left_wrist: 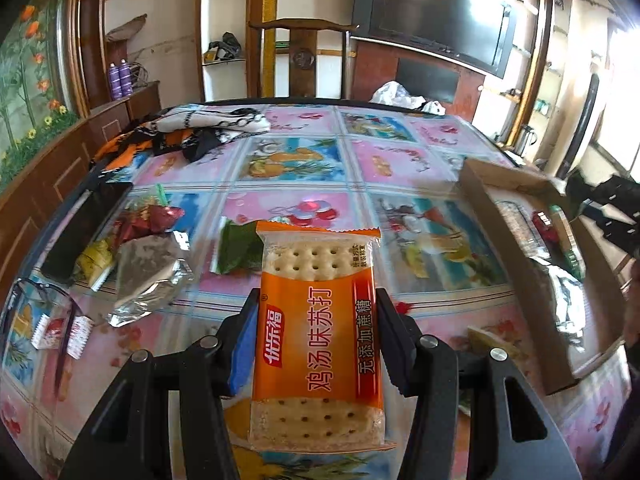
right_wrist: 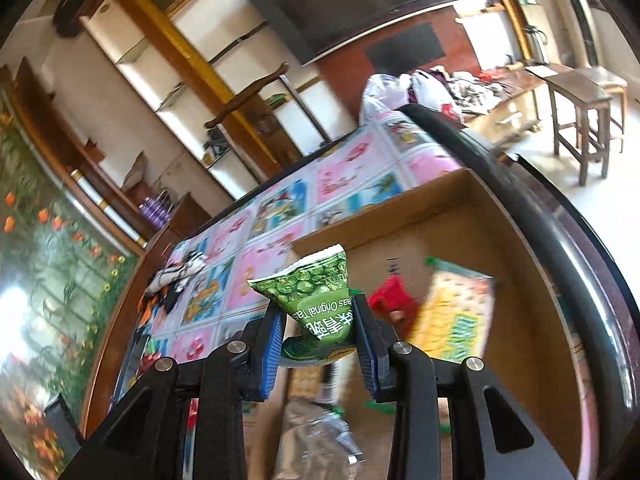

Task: Organize snacks
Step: 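Carry the orange cracker pack and green pea bag over the cardboard tray with both grippers, then lower both packs into the tray and open both grippers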

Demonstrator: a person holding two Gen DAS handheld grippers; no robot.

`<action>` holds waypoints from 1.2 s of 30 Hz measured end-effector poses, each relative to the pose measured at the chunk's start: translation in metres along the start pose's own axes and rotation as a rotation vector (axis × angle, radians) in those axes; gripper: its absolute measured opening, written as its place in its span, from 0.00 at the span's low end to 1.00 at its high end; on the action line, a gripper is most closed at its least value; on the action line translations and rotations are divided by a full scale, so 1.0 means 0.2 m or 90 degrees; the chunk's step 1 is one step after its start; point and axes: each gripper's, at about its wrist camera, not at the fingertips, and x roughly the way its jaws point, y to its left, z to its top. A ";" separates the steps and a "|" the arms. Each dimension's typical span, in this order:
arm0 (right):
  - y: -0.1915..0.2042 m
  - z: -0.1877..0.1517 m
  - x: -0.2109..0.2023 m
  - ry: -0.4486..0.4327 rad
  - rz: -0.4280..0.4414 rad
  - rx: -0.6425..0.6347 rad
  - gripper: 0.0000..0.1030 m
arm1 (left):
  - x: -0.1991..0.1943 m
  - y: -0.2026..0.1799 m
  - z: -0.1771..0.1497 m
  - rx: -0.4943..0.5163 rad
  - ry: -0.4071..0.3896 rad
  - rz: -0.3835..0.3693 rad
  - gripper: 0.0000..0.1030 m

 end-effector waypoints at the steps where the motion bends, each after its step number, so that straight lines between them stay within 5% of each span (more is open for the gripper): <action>1: -0.02 0.00 0.00 0.003 -0.003 0.005 0.34 | -0.01 -0.02 0.00 0.003 -0.001 -0.006 0.51; 8: -0.08 0.03 -0.02 0.001 -0.003 0.028 0.34 | -0.07 -0.36 0.06 0.053 -0.019 -0.059 0.51; 16: -0.09 0.02 0.06 0.044 0.050 0.045 0.34 | -0.01 -0.82 0.10 0.083 0.019 -0.158 0.51; 20: -0.14 0.02 0.09 0.065 0.029 0.059 0.34 | 0.03 -0.99 0.09 0.088 0.040 -0.197 0.51; 36: -0.11 -0.01 0.09 0.086 -0.096 -0.014 0.34 | 0.11 -1.09 -0.03 0.129 0.057 -0.251 0.51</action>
